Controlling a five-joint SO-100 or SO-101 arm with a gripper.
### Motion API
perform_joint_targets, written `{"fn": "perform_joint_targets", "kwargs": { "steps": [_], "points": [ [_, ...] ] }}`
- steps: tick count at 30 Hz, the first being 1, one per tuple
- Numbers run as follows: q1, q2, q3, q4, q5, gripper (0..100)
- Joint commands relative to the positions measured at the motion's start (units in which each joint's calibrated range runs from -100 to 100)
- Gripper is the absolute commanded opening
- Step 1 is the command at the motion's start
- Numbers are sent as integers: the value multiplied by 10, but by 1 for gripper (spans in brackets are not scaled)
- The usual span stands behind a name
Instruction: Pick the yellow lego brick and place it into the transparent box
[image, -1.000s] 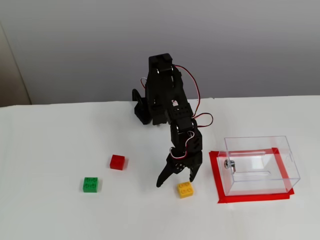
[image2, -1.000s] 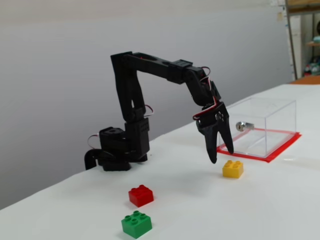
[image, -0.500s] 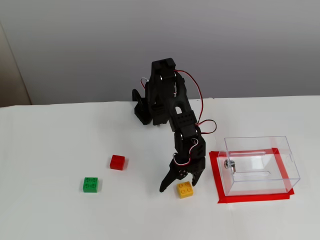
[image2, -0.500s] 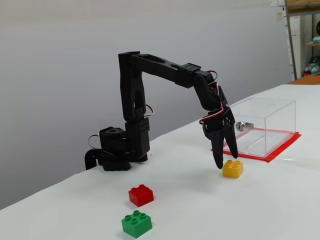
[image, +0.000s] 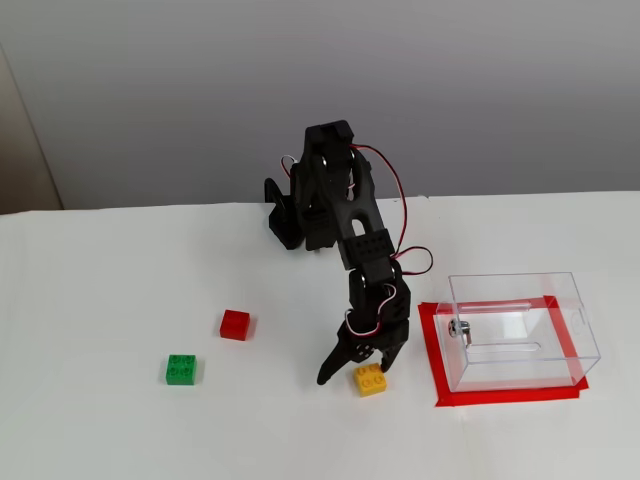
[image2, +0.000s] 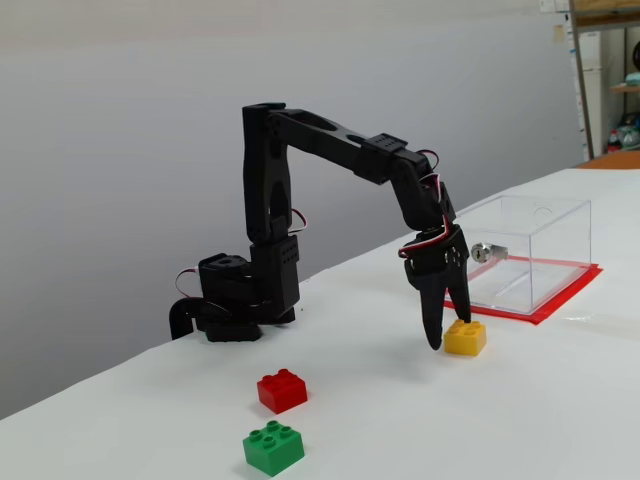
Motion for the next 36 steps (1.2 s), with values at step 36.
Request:
{"fn": "perform_joint_targets", "kwargs": {
  "steps": [36],
  "points": [
    [10, -4, 10, -5, -1, 27]
  ]
}}
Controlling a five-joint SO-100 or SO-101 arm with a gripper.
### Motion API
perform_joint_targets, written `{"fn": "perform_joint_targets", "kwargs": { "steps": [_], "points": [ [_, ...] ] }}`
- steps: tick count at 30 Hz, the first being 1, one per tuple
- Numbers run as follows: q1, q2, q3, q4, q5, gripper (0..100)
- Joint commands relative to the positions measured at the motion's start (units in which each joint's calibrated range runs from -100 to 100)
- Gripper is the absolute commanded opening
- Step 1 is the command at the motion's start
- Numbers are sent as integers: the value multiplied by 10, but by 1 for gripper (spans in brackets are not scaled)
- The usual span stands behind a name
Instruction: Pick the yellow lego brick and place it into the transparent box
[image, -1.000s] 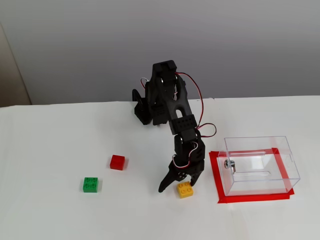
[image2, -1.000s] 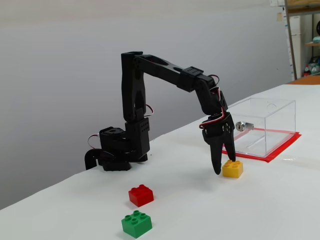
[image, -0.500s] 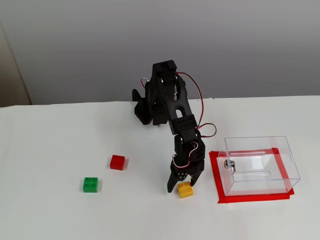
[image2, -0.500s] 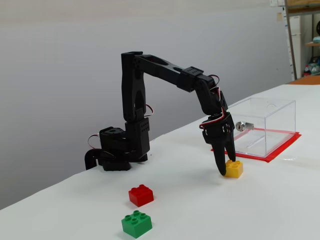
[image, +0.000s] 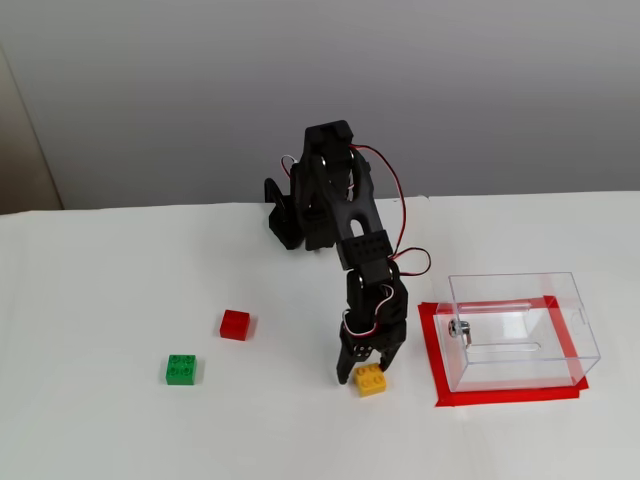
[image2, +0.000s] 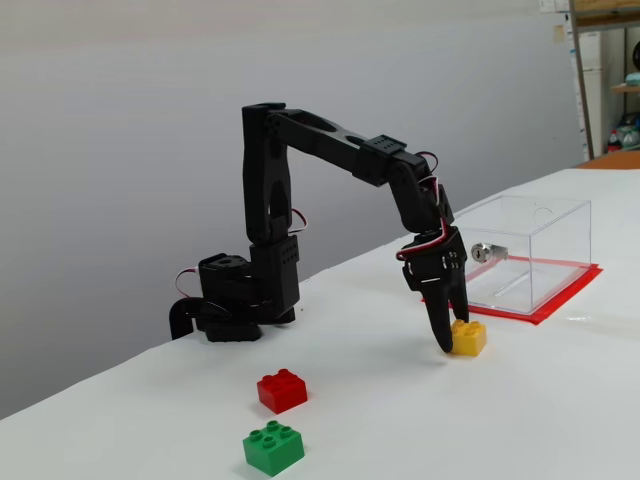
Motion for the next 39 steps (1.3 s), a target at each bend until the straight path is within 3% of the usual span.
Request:
{"fn": "perform_joint_targets", "kwargs": {
  "steps": [1, 6, 13, 25, 39],
  "points": [
    [4, -4, 0, -5, -1, 27],
    [4, -3, 0, -5, -1, 26],
    [2, -3, 0, -5, -2, 12],
    [-2, -18, -8, 2, -1, 12],
    [-17, -237, -1, 2, 3, 12]
  ]
}}
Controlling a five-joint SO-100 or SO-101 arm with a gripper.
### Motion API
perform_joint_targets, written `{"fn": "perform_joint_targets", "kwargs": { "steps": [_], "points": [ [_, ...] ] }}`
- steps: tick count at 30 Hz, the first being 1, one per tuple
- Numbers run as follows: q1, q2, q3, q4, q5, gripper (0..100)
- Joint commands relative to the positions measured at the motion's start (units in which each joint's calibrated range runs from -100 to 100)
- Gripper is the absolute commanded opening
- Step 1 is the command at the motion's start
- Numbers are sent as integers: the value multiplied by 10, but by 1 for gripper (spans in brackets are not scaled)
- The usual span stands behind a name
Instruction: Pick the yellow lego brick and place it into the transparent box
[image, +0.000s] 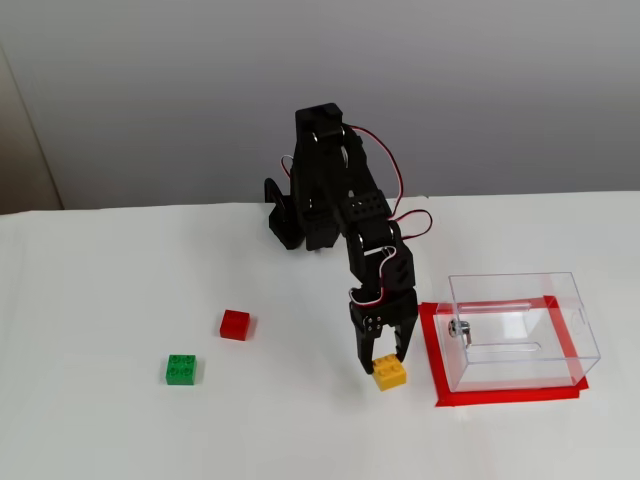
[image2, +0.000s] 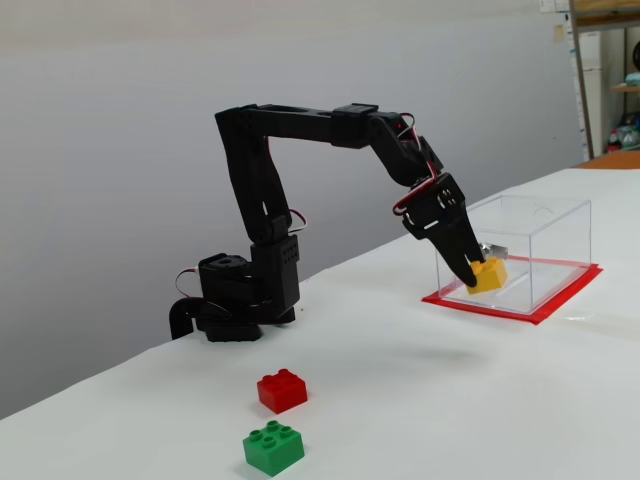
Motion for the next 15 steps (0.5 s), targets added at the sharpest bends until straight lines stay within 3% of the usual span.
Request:
{"fn": "perform_joint_targets", "kwargs": {
  "steps": [1, 15],
  "points": [
    [2, -79, -3, 2, 2, 12],
    [-32, -213, -61, 2, 3, 11]
  ]
}}
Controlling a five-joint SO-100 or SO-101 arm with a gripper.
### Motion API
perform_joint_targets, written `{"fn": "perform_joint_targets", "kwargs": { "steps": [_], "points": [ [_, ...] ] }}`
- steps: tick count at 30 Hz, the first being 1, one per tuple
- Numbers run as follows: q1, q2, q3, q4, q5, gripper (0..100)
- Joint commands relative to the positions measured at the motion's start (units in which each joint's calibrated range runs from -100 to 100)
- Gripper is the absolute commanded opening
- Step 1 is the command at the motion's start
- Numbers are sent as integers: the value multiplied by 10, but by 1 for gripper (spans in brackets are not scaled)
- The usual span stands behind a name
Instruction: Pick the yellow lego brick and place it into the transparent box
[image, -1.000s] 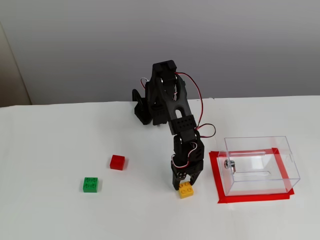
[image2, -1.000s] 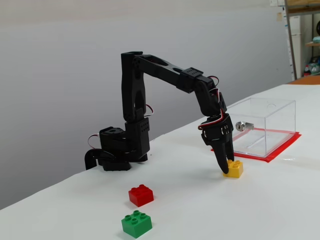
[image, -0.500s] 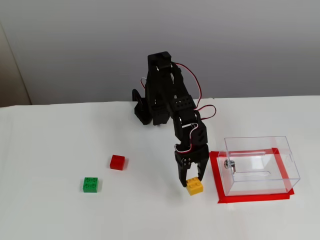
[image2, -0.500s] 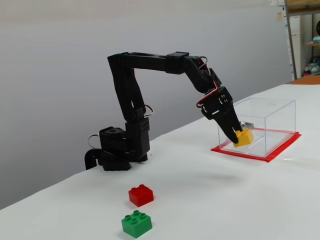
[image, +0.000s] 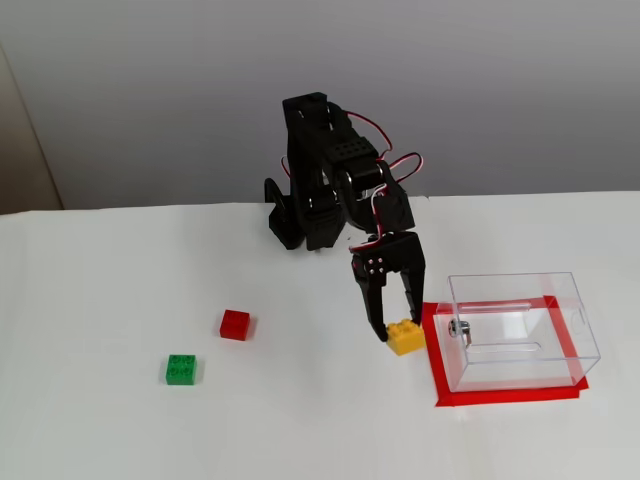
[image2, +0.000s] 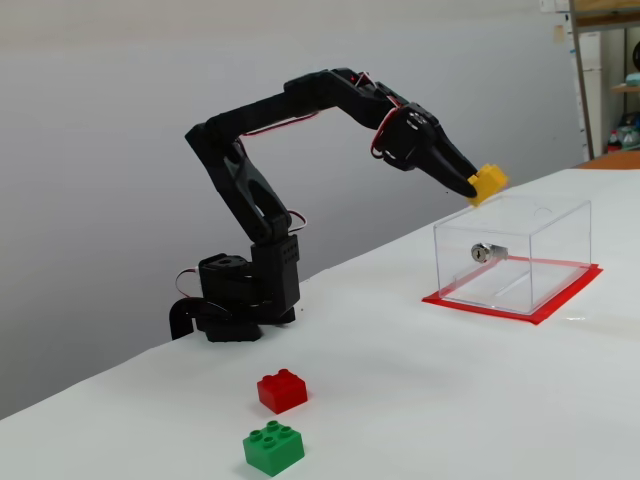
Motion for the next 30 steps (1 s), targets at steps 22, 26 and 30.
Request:
{"fn": "perform_joint_targets", "kwargs": {
  "steps": [22, 26, 30],
  "points": [
    [-283, 137, -275, 2, 2, 11],
    [-338, 164, -273, 2, 2, 11],
    [-372, 184, -269, 2, 2, 11]
  ]
}}
